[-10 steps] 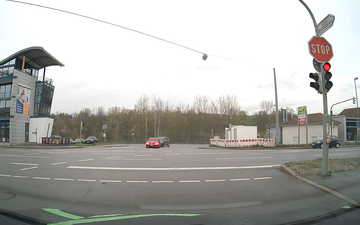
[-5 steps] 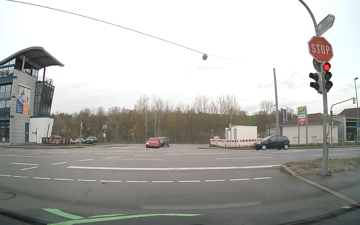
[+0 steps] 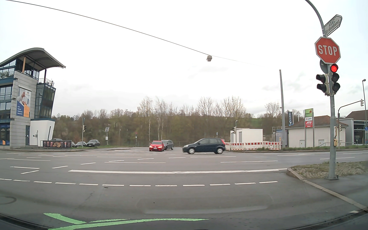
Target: Follow the waypoints while adhering to traffic rules and regulations
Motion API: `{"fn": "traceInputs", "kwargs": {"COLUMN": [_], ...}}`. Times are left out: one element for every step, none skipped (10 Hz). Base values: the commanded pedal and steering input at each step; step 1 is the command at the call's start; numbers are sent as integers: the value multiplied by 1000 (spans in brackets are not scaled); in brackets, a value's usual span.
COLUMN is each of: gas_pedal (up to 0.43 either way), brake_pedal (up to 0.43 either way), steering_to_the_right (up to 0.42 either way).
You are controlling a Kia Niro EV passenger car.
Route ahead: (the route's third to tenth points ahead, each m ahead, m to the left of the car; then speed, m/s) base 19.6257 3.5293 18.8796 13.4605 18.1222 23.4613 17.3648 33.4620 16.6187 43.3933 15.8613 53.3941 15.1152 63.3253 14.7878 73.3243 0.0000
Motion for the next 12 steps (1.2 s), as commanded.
{"fn": "traceInputs", "kwargs": {"gas_pedal": [0,0,0,0,0,0,0,0,0,0,0,0], "brake_pedal": [402,402,409,402,402,409,402,409,409,409,409,409], "steering_to_the_right": [-73,-73,-73,-73,-73,-73,-73,-73,-73,-73,-73,-73]}}
